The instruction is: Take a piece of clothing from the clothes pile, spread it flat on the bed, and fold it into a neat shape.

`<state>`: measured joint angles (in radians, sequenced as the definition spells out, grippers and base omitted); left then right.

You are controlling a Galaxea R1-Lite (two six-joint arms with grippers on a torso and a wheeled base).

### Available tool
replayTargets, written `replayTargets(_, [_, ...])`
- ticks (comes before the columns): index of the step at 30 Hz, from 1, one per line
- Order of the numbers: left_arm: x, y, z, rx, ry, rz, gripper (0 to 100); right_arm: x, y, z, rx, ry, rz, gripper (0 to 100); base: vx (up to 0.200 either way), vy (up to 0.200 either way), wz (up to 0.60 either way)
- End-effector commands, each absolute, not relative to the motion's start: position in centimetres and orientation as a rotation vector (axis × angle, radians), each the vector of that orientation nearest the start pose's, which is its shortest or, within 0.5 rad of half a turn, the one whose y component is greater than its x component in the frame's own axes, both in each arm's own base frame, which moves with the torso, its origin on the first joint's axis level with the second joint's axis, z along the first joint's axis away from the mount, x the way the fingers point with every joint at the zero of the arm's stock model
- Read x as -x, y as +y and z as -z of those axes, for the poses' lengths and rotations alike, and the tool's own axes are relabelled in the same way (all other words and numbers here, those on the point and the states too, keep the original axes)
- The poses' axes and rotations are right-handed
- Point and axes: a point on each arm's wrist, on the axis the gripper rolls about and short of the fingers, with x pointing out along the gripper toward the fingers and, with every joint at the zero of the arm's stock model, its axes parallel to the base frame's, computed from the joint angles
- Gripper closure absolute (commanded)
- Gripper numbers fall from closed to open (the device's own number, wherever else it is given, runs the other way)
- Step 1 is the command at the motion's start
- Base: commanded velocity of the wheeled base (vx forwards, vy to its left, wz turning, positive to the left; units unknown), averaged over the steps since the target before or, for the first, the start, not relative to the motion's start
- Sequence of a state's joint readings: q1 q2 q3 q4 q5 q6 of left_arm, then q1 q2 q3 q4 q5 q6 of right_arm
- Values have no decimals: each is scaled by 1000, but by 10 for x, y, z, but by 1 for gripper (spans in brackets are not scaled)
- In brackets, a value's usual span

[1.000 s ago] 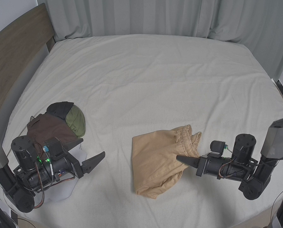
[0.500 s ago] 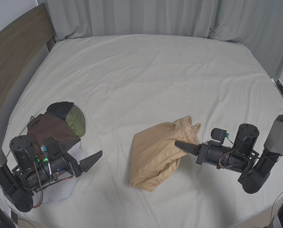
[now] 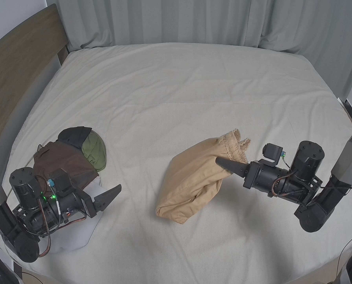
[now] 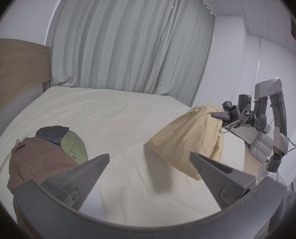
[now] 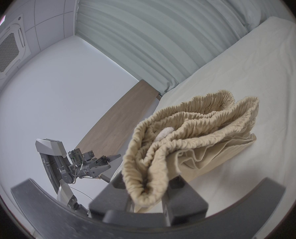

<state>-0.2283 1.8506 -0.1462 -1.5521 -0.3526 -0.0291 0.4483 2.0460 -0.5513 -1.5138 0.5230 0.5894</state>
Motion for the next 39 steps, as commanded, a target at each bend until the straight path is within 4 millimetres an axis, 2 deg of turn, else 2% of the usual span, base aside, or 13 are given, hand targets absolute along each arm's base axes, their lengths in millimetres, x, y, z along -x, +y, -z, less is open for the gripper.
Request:
replayTargets(1, [-227,-57,-89,34,165,565,0,-300,151,-108,-547,245,-938,100,0,0,0])
replayTargets(11, [-226,-57,-87,33,178,566,0,-327,157,-129,-554,213,-932,100,0,0,0])
replayTargets(25, [-221,-58,-86,33,188,575,0,-363,160,-147,-556,207,-903,100,0,0,0])
replayTargets(29, [-217,-58,-82,34,211,577,0,-372,162,-141,-557,213,-898,100,0,0,0])
replayTargets(32, [-216,-58,-83,34,211,577,0,-387,163,-124,-559,223,-882,100,0,0,0])
replayTargets(39, [-215,-57,-82,34,216,577,0,-402,167,-119,-559,219,-880,100,0,0,0])
